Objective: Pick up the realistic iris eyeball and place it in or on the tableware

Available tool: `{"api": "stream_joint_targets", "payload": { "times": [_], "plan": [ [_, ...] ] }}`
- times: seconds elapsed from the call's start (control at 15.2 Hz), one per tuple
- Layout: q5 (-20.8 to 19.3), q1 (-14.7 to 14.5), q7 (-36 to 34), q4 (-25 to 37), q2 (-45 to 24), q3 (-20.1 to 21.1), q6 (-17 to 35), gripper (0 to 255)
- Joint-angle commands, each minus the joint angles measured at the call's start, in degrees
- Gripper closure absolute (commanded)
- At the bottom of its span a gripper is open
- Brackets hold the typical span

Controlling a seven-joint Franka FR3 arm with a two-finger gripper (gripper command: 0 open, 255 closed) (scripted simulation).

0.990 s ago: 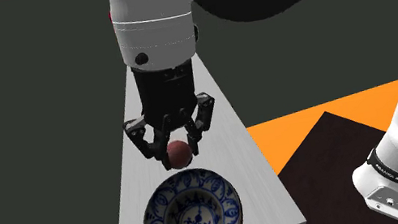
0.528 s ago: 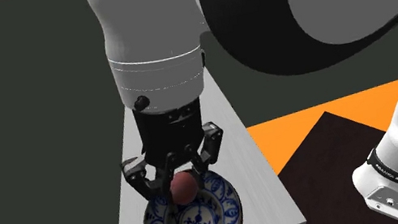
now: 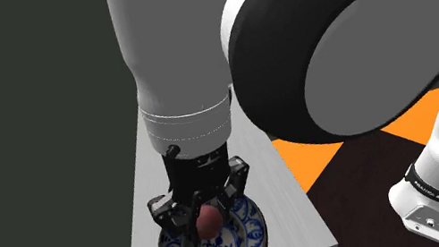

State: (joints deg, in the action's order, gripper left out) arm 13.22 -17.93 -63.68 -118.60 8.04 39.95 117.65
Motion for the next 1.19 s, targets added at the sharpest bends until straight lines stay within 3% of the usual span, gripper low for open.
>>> {"api": "stream_joint_targets", "payload": {
  "times": [0.0,0.59,0.66,0.99,1.12],
  "plan": [
    [-0.2,0.0,0.1,-1.1,-0.6,0.1,1.6,255],
    [-0.4,0.0,0.1,-2.0,-1.0,0.3,2.8,255],
    [-0.4,0.0,0.1,-2.0,-1.0,0.3,2.8,0],
    [-0.4,0.0,0.1,-2.0,-1.0,0.3,2.8,0],
    [0.4,0.2,0.7,0.4,0.8,-0.5,-1.1,0]
  ]
}}
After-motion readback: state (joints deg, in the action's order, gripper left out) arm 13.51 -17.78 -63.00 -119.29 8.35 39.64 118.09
